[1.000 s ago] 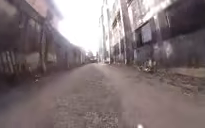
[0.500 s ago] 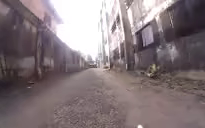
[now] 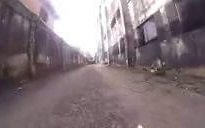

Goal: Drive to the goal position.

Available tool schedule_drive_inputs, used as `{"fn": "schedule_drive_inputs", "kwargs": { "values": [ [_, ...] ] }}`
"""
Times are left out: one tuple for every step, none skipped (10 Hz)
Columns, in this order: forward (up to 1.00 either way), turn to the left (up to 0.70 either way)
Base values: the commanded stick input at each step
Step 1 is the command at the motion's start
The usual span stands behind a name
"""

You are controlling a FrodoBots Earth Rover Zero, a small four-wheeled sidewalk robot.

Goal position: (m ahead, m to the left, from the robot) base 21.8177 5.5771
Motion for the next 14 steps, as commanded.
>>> {"fn": "schedule_drive_inputs", "kwargs": {
  "values": [
    [0.7,0.08],
    [0.7,0.17],
    [0.7,0.07],
    [0.7,0.0],
    [0.7,0.0],
    [0.7,0.0],
    [0.7,0.0],
    [0.7,0.0],
    [0.7,0.0],
    [0.7,0.0],
    [0.7,0.0],
    [0.7,0.0],
    [0.7,0.0],
    [0.7,0.0]
  ]
}}
